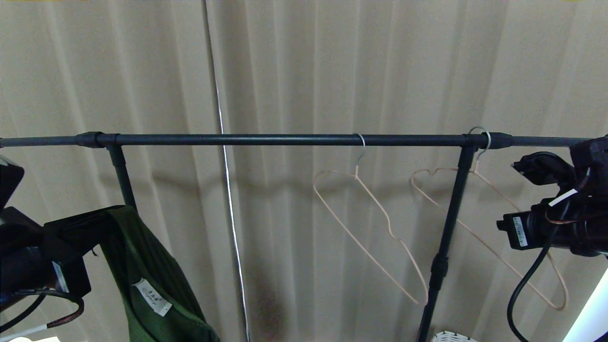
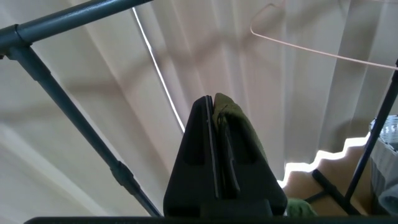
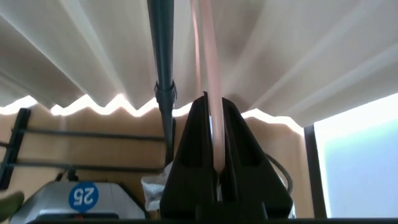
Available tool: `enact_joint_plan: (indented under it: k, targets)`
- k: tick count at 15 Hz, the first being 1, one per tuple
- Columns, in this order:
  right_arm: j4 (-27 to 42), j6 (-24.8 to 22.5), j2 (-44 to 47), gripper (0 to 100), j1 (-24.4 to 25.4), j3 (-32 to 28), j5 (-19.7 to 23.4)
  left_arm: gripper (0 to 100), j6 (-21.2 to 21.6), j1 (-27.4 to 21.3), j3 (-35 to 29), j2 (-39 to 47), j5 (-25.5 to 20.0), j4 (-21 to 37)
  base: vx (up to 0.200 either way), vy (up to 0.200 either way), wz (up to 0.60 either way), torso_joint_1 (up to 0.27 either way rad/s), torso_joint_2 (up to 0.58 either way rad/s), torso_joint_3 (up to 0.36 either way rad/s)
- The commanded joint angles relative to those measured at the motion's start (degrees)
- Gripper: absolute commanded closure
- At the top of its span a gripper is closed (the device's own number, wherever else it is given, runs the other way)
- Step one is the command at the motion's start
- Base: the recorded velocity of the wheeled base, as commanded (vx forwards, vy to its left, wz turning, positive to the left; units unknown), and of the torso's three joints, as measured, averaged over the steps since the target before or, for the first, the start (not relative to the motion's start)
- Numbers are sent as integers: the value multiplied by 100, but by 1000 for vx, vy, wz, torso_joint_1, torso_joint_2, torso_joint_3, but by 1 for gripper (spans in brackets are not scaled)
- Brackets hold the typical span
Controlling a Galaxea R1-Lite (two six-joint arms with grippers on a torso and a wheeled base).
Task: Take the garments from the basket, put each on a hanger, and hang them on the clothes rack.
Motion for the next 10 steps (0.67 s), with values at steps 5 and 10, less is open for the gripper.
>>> enact_joint_plan:
  k: [5, 10]
  targets:
    - [-3, -3, -1079, 100, -17, 249, -252, 100, 190, 0, 80, -30, 1, -10, 0, 0, 0, 0, 0, 0]
    - [15, -38, -2089, 100, -26, 1023, -270, 100, 208, 9, 124, -39, 10, -10, -40, 0, 0, 0, 0, 0]
